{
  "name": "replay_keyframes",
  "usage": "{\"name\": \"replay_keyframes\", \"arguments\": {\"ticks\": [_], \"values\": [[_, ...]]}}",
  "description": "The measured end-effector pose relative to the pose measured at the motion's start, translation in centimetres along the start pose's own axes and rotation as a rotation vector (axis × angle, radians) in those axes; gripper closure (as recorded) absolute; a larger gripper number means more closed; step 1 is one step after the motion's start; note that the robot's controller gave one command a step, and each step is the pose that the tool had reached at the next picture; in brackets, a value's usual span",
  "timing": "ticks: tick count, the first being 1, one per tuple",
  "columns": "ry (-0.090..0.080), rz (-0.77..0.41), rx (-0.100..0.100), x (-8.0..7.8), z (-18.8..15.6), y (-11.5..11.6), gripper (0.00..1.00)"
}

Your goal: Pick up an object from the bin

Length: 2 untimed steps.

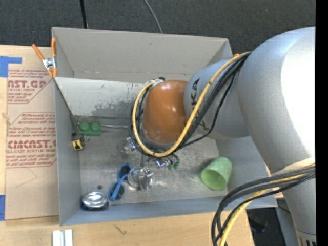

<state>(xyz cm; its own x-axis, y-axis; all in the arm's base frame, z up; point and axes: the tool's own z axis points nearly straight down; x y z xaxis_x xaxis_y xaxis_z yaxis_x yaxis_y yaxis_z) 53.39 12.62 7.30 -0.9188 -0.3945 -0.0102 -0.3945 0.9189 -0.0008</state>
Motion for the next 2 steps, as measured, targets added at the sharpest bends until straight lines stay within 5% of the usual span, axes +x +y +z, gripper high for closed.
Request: {"name": "replay_keyframes", "arguments": {"ticks": [1,2], "values": [[0.002,0.001,-0.001,0.0,-0.2,0.0,1.00],[-0.001,-0.149,0.000,-2.6,-16.4,0.9,1.00]]}}
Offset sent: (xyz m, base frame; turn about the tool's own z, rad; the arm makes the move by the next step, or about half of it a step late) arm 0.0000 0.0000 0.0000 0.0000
